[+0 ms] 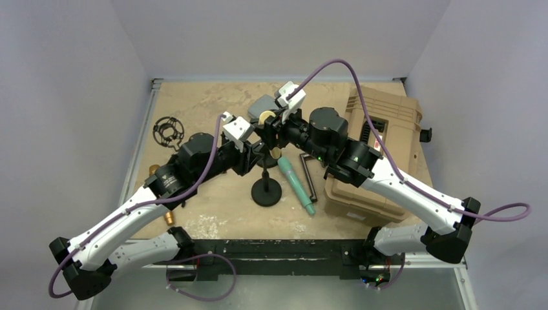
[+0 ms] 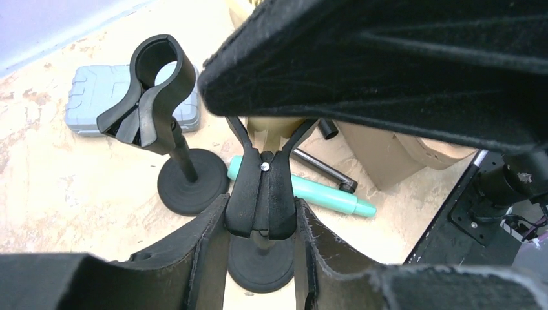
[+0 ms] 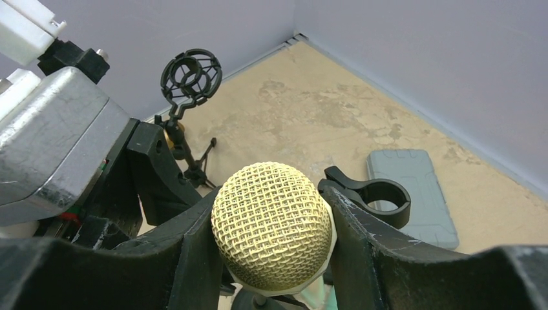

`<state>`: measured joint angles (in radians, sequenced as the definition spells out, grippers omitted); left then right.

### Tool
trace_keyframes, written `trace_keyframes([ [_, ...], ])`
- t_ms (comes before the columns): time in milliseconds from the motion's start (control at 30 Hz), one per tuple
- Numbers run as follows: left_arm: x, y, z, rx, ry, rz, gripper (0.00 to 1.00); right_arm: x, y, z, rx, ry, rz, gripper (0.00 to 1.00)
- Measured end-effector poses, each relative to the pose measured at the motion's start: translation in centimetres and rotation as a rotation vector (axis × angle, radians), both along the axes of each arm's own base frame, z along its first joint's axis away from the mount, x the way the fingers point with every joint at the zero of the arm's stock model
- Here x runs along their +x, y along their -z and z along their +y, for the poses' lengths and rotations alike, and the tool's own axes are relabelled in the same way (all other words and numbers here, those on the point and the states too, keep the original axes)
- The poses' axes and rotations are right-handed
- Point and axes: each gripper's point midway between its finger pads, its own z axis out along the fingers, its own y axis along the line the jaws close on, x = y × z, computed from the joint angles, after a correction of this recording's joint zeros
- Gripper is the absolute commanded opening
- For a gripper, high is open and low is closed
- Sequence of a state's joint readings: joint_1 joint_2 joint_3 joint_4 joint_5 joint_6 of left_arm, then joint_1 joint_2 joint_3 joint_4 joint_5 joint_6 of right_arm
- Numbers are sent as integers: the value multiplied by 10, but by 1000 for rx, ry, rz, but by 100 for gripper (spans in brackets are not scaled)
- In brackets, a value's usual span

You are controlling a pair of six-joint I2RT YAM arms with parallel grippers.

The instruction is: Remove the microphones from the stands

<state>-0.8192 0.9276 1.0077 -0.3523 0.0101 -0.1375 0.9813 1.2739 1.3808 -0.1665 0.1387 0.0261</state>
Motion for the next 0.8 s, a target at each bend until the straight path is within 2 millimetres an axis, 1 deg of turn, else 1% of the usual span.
trace_keyframes([
  [200,-6,2,8,8,-4,-5,0,3,-5,-1,14,21,-13,0],
  [367,-9,2,17,28,-13,-14,0,16,-12,-13,39,121,-30,0],
  [500,-12,1,27,40,-38,-20,0,28,-22,-38,83,269,-46,0],
  [600,-15,1,38,49,-68,-25,0,27,-26,-61,112,348,-53,0],
  [667,-17,1,47,61,-89,-32,0,24,-27,-72,126,373,-53,0],
  [733,-18,2,55,80,-107,-39,0,21,-25,-77,129,378,-44,0],
  [800,-19,1,62,86,-125,-48,0,20,-14,-76,112,367,-20,0],
])
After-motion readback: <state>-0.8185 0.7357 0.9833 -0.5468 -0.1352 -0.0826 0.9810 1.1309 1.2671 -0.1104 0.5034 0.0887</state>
